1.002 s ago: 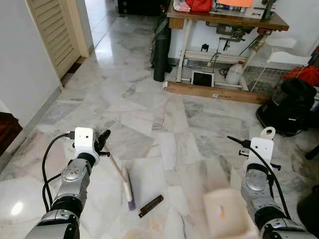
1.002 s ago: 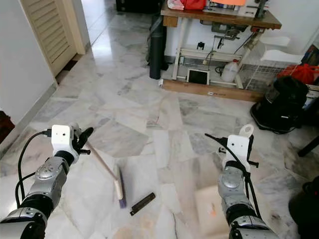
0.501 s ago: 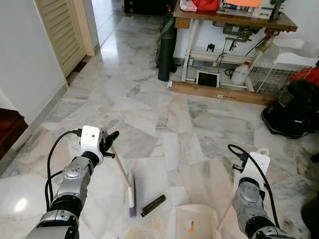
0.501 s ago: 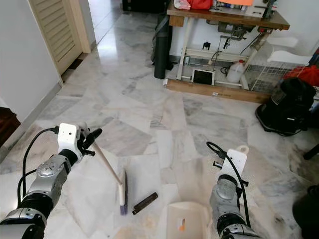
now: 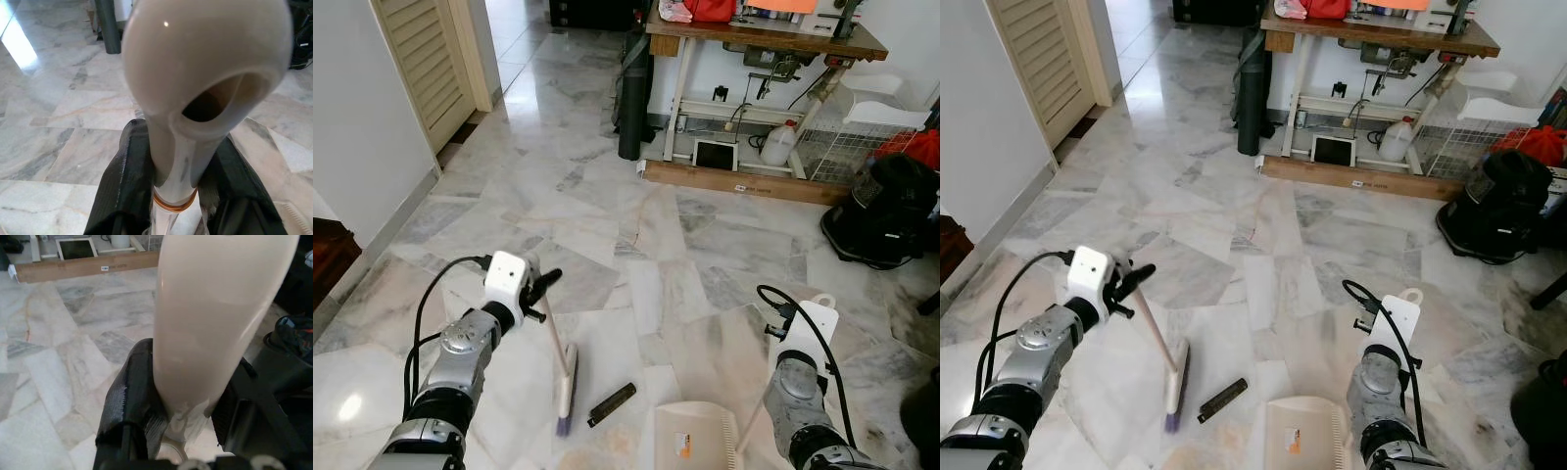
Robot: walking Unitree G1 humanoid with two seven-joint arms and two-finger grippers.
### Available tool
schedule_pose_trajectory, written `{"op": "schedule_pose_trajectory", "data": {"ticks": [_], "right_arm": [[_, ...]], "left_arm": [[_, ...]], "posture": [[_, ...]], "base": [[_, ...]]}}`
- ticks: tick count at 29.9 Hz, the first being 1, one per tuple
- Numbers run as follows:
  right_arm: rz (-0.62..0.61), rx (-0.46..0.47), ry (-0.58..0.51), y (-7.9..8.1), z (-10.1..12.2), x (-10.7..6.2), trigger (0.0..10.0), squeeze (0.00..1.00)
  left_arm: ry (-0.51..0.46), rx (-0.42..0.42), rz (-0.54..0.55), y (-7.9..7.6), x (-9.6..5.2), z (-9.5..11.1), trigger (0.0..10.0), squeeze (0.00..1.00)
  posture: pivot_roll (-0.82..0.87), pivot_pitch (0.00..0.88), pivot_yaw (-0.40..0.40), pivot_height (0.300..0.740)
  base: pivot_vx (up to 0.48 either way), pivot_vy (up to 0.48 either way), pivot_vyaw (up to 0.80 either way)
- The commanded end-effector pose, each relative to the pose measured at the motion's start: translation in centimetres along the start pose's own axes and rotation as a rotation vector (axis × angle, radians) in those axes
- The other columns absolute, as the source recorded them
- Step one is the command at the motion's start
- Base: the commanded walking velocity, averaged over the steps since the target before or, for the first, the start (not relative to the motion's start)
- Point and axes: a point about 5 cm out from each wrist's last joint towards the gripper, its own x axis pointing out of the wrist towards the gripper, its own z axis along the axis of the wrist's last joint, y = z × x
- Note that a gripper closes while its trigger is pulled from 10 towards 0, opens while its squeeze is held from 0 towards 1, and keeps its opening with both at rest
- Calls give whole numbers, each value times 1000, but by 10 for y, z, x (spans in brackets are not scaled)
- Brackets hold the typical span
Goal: Sweep floor
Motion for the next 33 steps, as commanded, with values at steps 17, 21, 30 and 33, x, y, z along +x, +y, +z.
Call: {"op": "schedule_pose_trajectory", "data": {"ticks": [17, 21, 30, 33], "right_arm": [[-28, 30, -43, 0, 9, 2, 10000, 0], [-42, 25, -35, -2, 6, 1, 10000, 0], [-54, 9, -8, -3, 0, 0, 10000, 0], [-56, 5, -2, -3, -1, -1, 10000, 0]], "left_arm": [[0, 81, -11, 0, -2, 4, 10000, 0], [-1, 80, -10, 0, -3, 4, 10000, 0], [-12, -44, -43, -5, -3, 0, 10000, 0], [-20, -73, -50, -4, -3, 2, 10000, 0]], "posture": [[-65, 49, -64, 740], [-55, 56, -63, 740], [-54, 58, -67, 740], [-52, 58, -67, 740]], "base": [[0, 0, 0], [0, 0, 0], [0, 0, 0], [0, 0, 0]]}}
